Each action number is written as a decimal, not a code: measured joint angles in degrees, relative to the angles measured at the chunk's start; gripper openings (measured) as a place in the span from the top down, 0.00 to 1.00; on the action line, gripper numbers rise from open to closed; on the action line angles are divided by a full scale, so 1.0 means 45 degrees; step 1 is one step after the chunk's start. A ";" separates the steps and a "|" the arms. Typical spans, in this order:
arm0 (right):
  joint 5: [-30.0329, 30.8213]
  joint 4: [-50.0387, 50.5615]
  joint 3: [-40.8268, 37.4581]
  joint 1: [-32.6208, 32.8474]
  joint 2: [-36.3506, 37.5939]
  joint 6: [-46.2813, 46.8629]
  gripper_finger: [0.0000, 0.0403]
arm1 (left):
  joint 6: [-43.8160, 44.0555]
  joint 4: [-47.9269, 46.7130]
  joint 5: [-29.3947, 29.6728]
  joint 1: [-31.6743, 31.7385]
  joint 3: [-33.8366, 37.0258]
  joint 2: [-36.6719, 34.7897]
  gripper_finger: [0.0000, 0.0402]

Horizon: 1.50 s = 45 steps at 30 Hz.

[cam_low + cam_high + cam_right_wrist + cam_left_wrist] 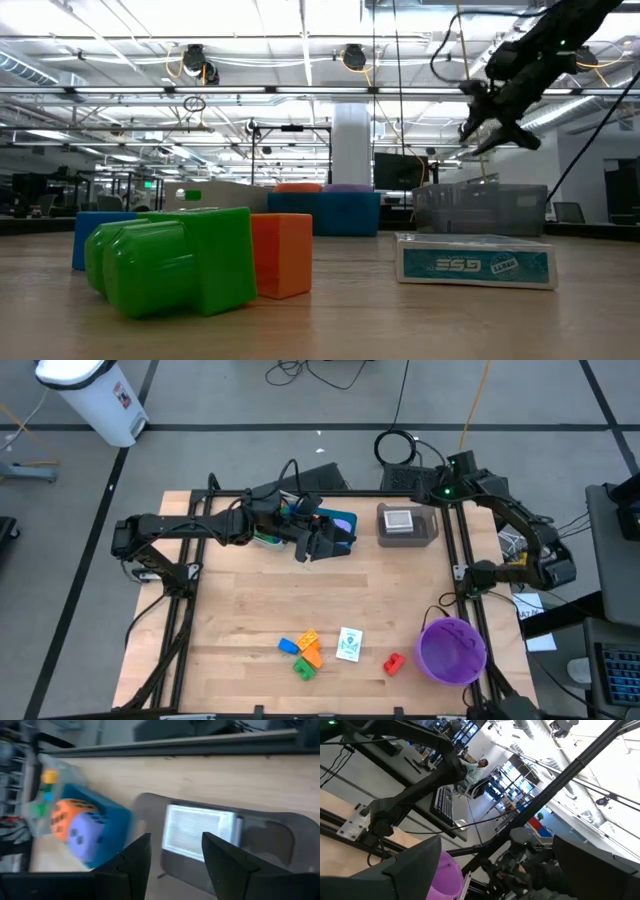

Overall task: Pick & Place Toys
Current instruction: Put the blue game piece into the gray bin

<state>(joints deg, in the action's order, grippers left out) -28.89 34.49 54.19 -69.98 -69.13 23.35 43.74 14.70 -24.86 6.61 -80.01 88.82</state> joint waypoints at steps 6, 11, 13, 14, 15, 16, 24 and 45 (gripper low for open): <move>-0.1891 -0.0722 0.0000 0.0117 0.1254 0.0358 0.58 | 0.0091 0.0008 0.0002 0.0024 0.0000 0.0000 0.03; -0.2232 -0.1590 0.0000 0.0992 0.2074 0.1771 0.59 | 0.0400 0.0015 0.0646 -0.0099 0.0000 0.0000 0.03; -0.2128 -0.1917 0.0000 0.1487 0.2281 0.2096 0.59 | 0.0267 0.0019 0.0880 -0.0188 0.0000 0.0000 0.03; -0.1910 -0.2098 0.0000 0.1790 0.2337 0.2284 0.59 | 0.0142 0.0015 0.0882 -0.0208 0.0000 0.0000 0.03; -0.1750 -0.2259 0.0000 0.2098 0.2373 0.2479 0.59 | 0.0026 0.0010 0.0884 -0.0233 0.0000 0.0000 0.03; -0.1539 -0.2397 0.0000 0.2441 0.2404 0.2700 0.59 | -0.0055 -0.0014 0.0952 -0.0267 0.0000 0.0000 0.03; -0.0565 -0.3438 0.0000 0.5161 0.2410 0.4335 0.59 | -0.0634 -0.0929 0.1474 -0.0998 0.0000 0.0000 0.03; 0.2082 -0.5225 0.0005 1.4133 0.2255 0.2553 0.59 | -0.2194 -1.3199 0.3189 -0.4842 -0.0002 0.0008 0.03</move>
<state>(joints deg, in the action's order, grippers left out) -19.52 10.98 54.22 -6.39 -58.98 34.84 33.86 -44.70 -10.51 -15.18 -80.01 88.85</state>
